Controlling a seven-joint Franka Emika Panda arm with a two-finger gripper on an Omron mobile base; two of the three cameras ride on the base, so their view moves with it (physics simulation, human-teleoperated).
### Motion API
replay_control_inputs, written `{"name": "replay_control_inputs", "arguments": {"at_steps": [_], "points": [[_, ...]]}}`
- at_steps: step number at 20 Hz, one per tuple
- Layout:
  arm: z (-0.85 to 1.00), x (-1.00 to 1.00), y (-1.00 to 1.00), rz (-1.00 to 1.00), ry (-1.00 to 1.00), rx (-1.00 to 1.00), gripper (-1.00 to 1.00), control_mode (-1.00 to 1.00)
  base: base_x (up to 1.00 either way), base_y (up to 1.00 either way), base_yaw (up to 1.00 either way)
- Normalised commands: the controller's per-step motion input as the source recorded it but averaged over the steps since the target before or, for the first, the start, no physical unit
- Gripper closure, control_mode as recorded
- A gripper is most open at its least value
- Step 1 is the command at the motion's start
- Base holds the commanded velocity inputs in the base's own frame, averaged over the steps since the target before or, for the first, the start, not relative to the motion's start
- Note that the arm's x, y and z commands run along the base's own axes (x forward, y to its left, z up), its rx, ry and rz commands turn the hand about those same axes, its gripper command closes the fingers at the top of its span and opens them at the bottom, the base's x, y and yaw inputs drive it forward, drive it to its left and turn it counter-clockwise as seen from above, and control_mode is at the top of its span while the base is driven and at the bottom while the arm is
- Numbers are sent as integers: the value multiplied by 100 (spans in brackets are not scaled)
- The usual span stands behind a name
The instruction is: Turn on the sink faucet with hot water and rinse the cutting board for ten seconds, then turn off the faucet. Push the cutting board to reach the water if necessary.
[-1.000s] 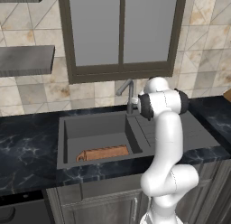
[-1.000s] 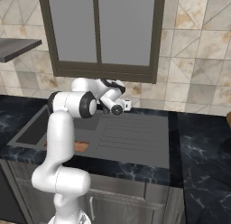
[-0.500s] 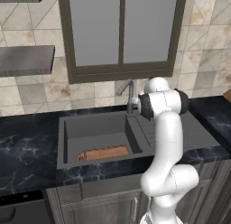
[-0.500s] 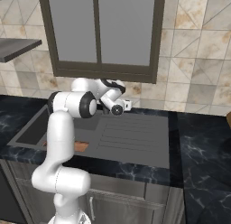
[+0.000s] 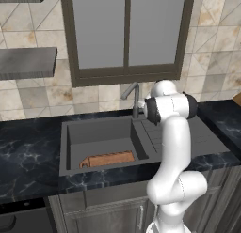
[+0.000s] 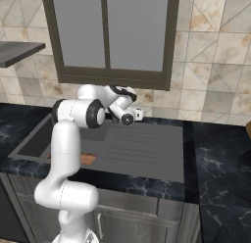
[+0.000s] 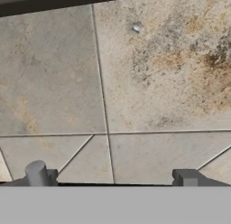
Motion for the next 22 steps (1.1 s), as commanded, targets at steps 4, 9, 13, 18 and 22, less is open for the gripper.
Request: {"name": "replay_control_inputs", "arguments": {"at_steps": [4, 9, 13, 18, 22], "points": [[-14, -26, -52, 1, 0, 0, -100, -100, 0, 0, 0], [-14, -25, -55, 2, 0, 1, -100, -100, 0, 0, 0], [-17, -30, -60, 3, 0, 1, -100, -100, 0, 0, 0], [-19, -34, -56, 3, 0, 0, -100, -100, 0, 0, 0], [-19, -36, -55, 3, 0, 0, -100, -100, 0, 0, 0]]}}
